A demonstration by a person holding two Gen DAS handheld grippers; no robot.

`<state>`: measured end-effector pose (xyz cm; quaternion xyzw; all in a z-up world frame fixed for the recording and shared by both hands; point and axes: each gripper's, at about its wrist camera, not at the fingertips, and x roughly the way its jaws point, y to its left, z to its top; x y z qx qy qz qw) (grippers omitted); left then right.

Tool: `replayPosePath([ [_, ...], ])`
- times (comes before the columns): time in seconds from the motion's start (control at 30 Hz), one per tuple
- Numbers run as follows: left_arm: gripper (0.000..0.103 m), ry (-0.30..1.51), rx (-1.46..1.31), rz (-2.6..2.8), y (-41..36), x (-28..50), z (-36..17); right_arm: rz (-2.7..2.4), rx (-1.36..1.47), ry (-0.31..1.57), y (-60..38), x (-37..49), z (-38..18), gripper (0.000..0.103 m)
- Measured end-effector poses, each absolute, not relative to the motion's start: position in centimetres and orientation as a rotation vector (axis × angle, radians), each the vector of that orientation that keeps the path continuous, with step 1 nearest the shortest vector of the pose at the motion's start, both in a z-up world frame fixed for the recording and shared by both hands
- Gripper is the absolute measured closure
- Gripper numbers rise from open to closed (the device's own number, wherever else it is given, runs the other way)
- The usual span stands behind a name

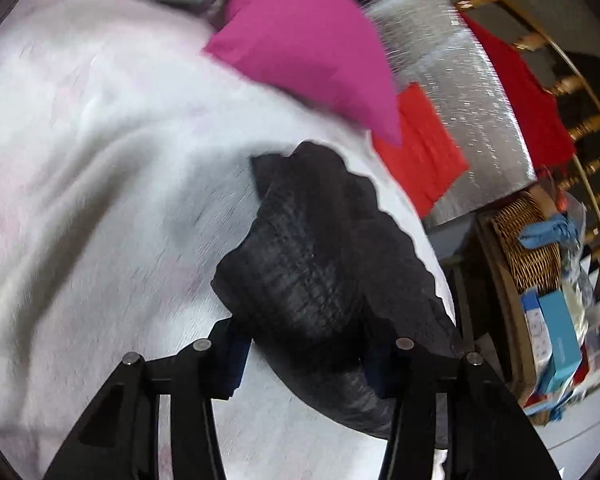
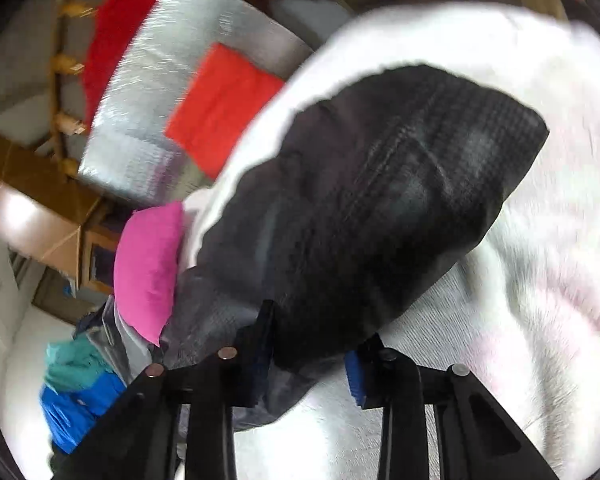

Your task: Fold large clothes

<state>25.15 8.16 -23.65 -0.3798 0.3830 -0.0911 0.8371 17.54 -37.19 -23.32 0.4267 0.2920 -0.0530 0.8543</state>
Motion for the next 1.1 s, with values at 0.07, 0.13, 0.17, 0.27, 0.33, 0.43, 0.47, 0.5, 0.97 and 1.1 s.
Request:
replayPosePath([
  [0.07, 0.054, 0.851, -0.773, -0.174, 7.8, 25.8, -24.1, -0.124, 0.910, 0.690, -37.4, 17.8, -24.3, 0.070],
  [0.13, 0.052, 0.920, -0.793, -0.151, 8.1, 26.2, -25.6, -0.130, 0.967, 0.745, -38.0, 18.1, -25.7, 0.070],
  [0.17, 0.051, 0.928, -0.821, -0.150, 8.3, 26.3, -25.9, -0.121, 0.982, 0.748, -38.3, 17.8, -25.9, 0.070],
  [0.27, 0.044, 0.957, -0.864, -0.167, 9.3, 26.2, -25.7, -0.090, 1.012, 0.747, -39.1, 17.3, -25.0, 0.069],
  [0.33, 0.034, 0.967, -0.878, -0.166, 9.9, 25.8, -25.5, -0.100, 1.053, 0.747, -40.0, 16.7, -25.1, 0.054],
  [0.43, 0.029, 0.942, -0.895, -0.141, 10.9, 25.2, -25.1, -0.188, 1.116, 0.667, -41.8, 15.0, -24.7, 0.029],
  [0.47, 0.028, 0.932, -0.896, -0.132, 11.2, 25.0, -24.8, -0.209, 1.138, 0.630, -42.8, 14.6, -24.6, 0.028],
  [0.5, 0.027, 0.925, -0.893, -0.123, 11.5, 24.8, -24.8, -0.218, 1.147, 0.618, -43.3, 14.6, -24.6, 0.029],
  [0.97, 0.052, 0.861, -0.665, -0.142, 9.6, 25.6, -23.0, -0.292, 0.915, 0.606, -42.1, 17.8, -22.7, 0.066],
  [1.1, 0.047, 0.951, -0.645, -0.104, 9.6, 26.3, -24.5, -0.315, 0.987, 0.681, -42.9, 18.2, -24.6, 0.065],
])
